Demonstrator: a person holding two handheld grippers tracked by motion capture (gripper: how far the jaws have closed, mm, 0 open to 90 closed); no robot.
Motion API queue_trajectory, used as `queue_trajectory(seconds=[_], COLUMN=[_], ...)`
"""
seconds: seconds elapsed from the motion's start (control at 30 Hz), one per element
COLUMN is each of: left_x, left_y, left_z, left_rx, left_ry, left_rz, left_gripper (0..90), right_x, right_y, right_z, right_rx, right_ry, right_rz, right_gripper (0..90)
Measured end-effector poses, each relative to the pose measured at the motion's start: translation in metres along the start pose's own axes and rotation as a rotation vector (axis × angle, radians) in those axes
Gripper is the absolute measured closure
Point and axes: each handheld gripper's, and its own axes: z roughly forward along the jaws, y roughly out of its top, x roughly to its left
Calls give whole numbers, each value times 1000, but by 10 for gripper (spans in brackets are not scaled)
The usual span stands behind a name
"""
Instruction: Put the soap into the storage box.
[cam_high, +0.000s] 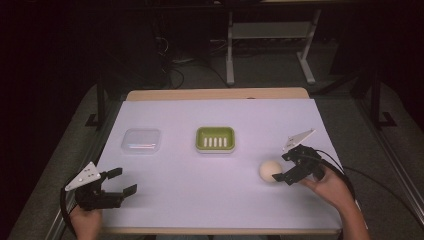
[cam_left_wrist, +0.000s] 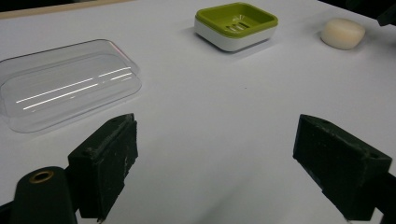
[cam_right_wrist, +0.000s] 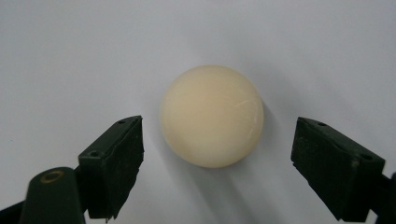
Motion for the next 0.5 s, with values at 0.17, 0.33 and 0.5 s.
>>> queue_trajectory(seconds=[0.17,0.33,0.5], left_x=[0,-1,-1], left_y=[0,0,0], left_z=[0,1,2], left_rx=[2,-1,0], left_ry=[-4,-4,-2], left_rz=[-1,-7,-7], left_gripper=[132,132,133], right_x=[0,1,1], right_y=[4,7,9], right_z=[6,12,15], right_rx=[16,29,47], right_ry=[11,19,19], right_rz=[11,4,-6], right_gripper=[161,159,158])
